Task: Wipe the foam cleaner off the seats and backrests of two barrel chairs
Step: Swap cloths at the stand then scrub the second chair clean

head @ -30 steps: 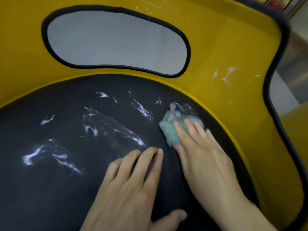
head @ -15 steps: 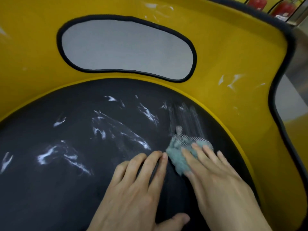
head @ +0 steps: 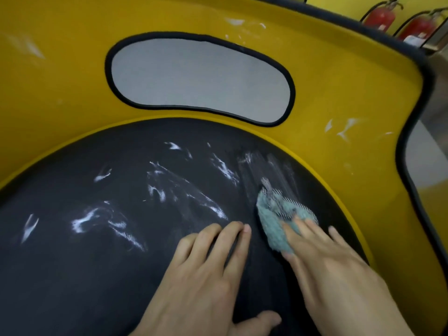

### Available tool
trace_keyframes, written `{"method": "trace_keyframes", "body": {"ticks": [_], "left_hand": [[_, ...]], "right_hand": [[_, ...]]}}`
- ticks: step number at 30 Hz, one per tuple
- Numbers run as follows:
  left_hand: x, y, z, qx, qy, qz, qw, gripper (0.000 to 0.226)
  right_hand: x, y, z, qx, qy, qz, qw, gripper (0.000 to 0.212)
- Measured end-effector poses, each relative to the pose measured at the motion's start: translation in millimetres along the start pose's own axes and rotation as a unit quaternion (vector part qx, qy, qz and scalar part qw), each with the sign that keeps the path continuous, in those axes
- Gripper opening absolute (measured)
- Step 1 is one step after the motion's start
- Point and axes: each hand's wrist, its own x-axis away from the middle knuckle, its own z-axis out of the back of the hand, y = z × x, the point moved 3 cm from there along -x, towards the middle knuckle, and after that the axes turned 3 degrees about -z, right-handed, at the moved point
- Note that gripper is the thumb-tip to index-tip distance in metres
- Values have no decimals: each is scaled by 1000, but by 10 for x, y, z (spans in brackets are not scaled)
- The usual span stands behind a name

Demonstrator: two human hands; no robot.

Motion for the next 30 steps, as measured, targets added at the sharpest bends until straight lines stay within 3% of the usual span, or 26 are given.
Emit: {"method": "trace_keyframes", "body": {"ticks": [2,11,14,17,20,24,30], "left_hand": [[-2,-5,-3,2,9,-3,1000,102],[2,-7,-29,-9,12,-5,1000,103],[8,0,-26,-8,11,-4,1000,103],[5,-6,-19,-10,11,-5,1000,102],[-10,-4,-10,-15,4,-2,1000,103],[0,3,2,-19,-4,-1,1000,105],[4,-9,-21,-22,11,-13,1000,105]], "right_hand": [[-4,11,-53,9,3,11,1000,54],[-1460,-495,-27,-33,29,-18,999,43],[-1621,-463,-62,-84,63,-14,994,38],[-1710,-451,-69,-131,49,7,990,51],[-1797,-454,-34,-113,51,15,992,41],[-1522,-352,29,-90,37,18,995,30],[-281,-71,223,-40,-66,-26,997,53]]}}
